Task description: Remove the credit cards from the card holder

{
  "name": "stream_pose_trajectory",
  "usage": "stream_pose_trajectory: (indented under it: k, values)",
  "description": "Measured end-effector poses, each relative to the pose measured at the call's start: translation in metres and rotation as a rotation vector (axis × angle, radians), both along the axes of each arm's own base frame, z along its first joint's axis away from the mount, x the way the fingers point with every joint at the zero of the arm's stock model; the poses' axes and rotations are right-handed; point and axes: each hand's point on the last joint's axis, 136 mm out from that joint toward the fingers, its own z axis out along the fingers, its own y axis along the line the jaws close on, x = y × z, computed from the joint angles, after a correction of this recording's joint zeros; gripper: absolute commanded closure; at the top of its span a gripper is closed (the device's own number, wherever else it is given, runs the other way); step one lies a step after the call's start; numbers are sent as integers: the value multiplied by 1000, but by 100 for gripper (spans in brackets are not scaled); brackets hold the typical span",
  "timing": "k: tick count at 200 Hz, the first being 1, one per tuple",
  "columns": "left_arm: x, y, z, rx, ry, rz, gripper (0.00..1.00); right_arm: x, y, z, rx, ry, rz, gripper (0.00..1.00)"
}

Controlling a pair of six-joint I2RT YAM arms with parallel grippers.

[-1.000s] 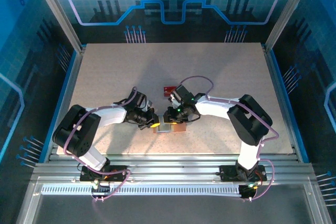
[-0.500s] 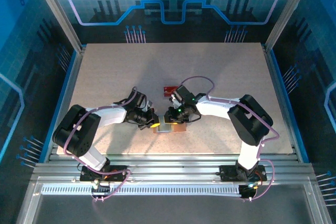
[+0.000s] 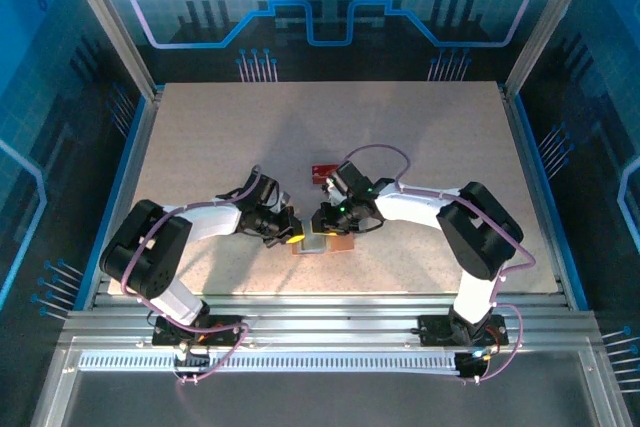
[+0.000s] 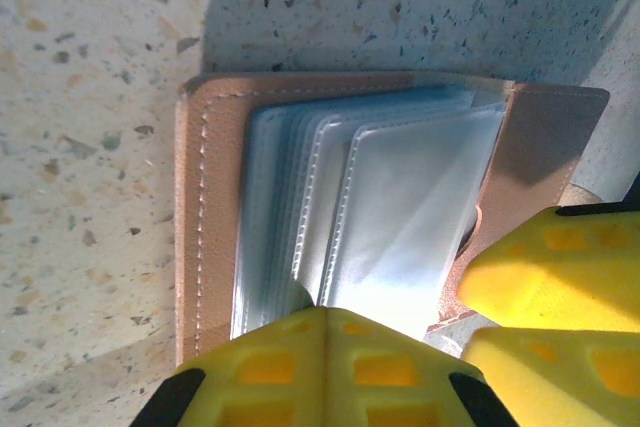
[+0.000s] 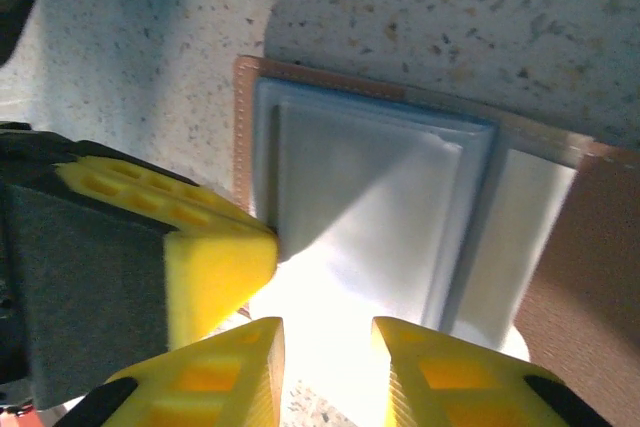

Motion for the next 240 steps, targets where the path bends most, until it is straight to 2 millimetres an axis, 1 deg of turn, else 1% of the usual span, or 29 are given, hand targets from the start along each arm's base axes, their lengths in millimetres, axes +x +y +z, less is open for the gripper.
stream_pose_trajectory:
  k: [40, 72, 149, 193, 240]
  values:
    - [0, 0, 0, 0, 0, 0, 96, 0, 4, 3, 30, 3, 3, 71]
    - [0, 0, 0, 0, 0, 0, 96, -1, 3, 0, 23, 9, 3, 71]
    - [0, 0, 0, 0, 0, 0, 96, -10, -12, -15, -65, 40, 13, 71]
    - [0, 0, 0, 0, 0, 0, 96, -7, -19, -17, -85, 41, 1, 71]
    - [-1, 0, 1, 0, 2, 0, 95, -6, -19, -18, -84, 42, -2, 71]
